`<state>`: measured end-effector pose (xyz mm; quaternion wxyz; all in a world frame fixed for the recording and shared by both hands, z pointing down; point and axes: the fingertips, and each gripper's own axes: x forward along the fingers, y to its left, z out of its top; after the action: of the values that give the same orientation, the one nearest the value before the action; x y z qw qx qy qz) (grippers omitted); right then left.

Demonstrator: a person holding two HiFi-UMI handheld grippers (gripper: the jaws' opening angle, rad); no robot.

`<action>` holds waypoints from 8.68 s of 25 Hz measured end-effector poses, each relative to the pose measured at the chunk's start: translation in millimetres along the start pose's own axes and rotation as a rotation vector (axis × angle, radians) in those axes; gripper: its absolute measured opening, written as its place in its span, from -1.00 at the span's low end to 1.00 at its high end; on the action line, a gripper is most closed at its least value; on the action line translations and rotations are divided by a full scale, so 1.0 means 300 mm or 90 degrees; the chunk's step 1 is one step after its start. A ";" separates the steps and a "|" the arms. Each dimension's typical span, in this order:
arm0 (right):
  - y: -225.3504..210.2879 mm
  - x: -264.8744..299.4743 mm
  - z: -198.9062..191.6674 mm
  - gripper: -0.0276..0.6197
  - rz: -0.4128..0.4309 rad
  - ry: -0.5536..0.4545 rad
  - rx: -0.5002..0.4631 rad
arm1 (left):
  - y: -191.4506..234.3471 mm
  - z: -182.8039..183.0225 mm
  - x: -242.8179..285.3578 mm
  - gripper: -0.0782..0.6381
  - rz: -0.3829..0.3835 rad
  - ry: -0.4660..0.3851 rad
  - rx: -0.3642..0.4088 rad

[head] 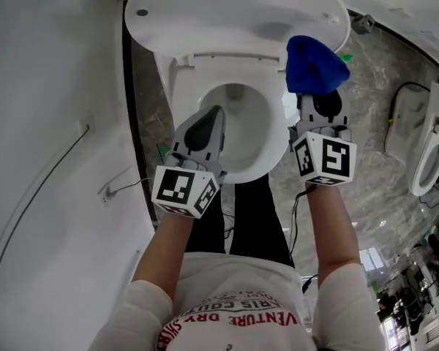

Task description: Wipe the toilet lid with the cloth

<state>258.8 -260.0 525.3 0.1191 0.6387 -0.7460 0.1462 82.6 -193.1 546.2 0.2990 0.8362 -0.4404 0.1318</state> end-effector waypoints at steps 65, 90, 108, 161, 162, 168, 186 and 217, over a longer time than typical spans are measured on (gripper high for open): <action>-0.007 0.232 -0.351 -0.61 0.012 0.127 0.050 | 0.146 -0.095 0.153 -0.76 -0.006 0.058 0.032; -0.029 -0.133 0.004 -0.61 -0.067 0.092 0.106 | 0.127 0.132 -0.169 -0.76 0.057 -0.019 -0.002; 0.135 -0.132 1.008 -0.61 -0.012 -0.091 0.024 | 0.009 1.075 -0.263 -0.76 0.040 -0.155 0.063; 0.274 -0.338 0.595 -0.61 -0.065 -0.057 0.068 | -0.071 0.649 -0.320 -0.76 -0.045 -0.072 0.066; 0.282 -0.360 0.577 -0.61 -0.059 -0.055 0.064 | -0.077 0.625 -0.338 -0.76 -0.039 -0.073 0.066; 0.332 -0.484 0.427 -0.61 -0.013 -0.017 0.057 | -0.099 0.441 -0.430 -0.76 -0.002 -0.050 0.067; 0.434 -0.771 -0.069 -0.61 0.035 0.097 0.055 | -0.135 -0.142 -0.595 -0.76 0.053 0.045 0.016; 0.465 -0.726 -0.816 -0.61 0.059 0.285 0.081 | 0.052 -0.910 -0.452 -0.76 0.091 0.196 -0.083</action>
<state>152.7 50.5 664.1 0.2340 0.5619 -0.7188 0.3360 3.4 57.5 701.1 0.4068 0.7515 -0.4551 0.2504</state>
